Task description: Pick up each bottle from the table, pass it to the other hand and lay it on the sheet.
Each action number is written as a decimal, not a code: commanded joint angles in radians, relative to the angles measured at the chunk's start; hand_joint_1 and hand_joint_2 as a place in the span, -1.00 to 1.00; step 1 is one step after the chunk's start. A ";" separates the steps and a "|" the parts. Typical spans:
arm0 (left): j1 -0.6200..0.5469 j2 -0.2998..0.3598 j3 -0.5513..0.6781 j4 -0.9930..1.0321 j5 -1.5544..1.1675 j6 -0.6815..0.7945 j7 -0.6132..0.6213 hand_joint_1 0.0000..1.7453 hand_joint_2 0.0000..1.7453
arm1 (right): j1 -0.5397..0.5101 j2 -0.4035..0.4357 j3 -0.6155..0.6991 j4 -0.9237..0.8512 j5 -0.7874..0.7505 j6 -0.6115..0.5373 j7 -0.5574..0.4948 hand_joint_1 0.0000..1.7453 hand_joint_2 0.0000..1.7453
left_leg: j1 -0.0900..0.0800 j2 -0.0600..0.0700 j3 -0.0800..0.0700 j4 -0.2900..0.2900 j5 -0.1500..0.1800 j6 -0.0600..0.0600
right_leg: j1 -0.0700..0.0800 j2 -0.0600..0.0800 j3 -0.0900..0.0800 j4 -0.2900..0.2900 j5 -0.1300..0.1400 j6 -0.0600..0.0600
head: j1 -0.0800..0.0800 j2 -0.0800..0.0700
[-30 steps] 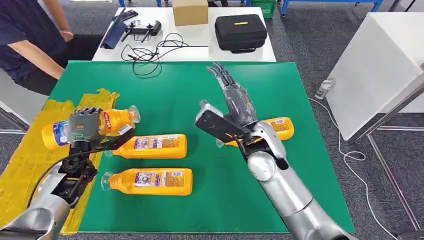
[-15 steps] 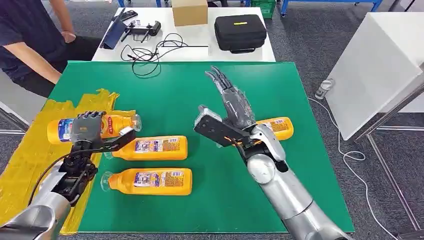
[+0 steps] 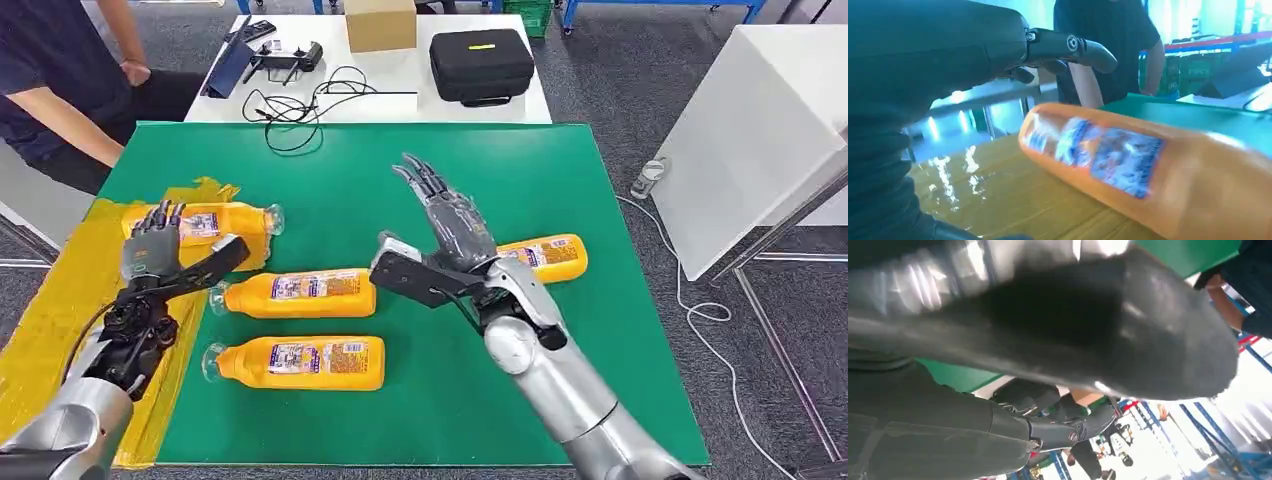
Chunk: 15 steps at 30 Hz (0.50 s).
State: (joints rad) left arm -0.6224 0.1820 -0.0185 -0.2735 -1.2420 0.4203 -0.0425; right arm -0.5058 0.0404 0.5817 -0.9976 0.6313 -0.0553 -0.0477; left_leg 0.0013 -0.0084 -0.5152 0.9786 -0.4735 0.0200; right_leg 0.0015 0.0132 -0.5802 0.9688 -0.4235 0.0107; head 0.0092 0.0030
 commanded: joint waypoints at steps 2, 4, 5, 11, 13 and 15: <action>-0.117 -0.038 0.548 -0.020 0.559 -0.067 -0.465 -1.00 1.00 | -0.038 0.060 0.102 0.230 0.064 -0.012 -0.018 -1.00 1.00 | 0.002 -0.001 0.000 0.001 0.000 -0.001 | 0.002 -0.002 0.001 0.000 0.000 0.000 | 0.000 0.000; -0.125 -0.034 0.573 -0.022 0.604 -0.094 -0.501 -1.00 1.00 | -0.047 0.081 0.119 0.264 0.083 -0.038 -0.010 -1.00 1.00 | 0.002 0.000 0.001 0.001 -0.001 -0.001 | 0.002 -0.001 0.001 0.000 -0.001 0.000 | 0.000 0.000; -0.125 -0.034 0.573 -0.022 0.604 -0.094 -0.501 -1.00 1.00 | -0.047 0.081 0.119 0.264 0.083 -0.038 -0.010 -1.00 1.00 | 0.002 0.000 0.000 0.001 0.000 -0.001 | 0.002 -0.001 0.001 0.000 0.000 0.000 | 0.000 0.000; -0.123 -0.041 0.601 -0.022 0.654 -0.114 -0.539 -1.00 1.00 | -0.055 0.082 0.127 0.274 0.088 -0.042 -0.013 -1.00 1.00 | 0.002 -0.002 0.000 0.001 0.000 -0.001 | 0.002 -0.003 0.002 0.000 -0.001 0.001 | 0.000 0.000; -0.131 -0.043 0.616 -0.032 0.711 -0.151 -0.601 -1.00 1.00 | -0.050 0.106 0.172 0.284 0.138 -0.074 0.003 -1.00 1.00 | 0.002 -0.001 0.000 0.001 -0.001 -0.001 | 0.002 -0.003 0.001 0.000 -0.001 0.001 | 0.000 0.000; -0.141 -0.058 0.614 -0.046 0.742 -0.185 -0.624 -1.00 -1.00 | -0.032 0.132 0.216 0.278 0.185 -0.107 0.020 -1.00 1.00 | 0.002 0.000 0.000 0.002 -0.001 -0.001 | 0.002 -0.002 0.002 0.001 -0.001 0.001 | 0.000 0.000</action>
State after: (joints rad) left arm -0.6897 0.1659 0.4939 -0.3078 -0.5827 0.3026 -0.5957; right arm -0.5041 0.1155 0.6683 -0.8233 0.7247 -0.0976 -0.0603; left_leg 0.0017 -0.0084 -0.5152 0.9785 -0.4733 0.0198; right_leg 0.0020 0.0133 -0.5803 0.9693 -0.4236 0.0107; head 0.0092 0.0031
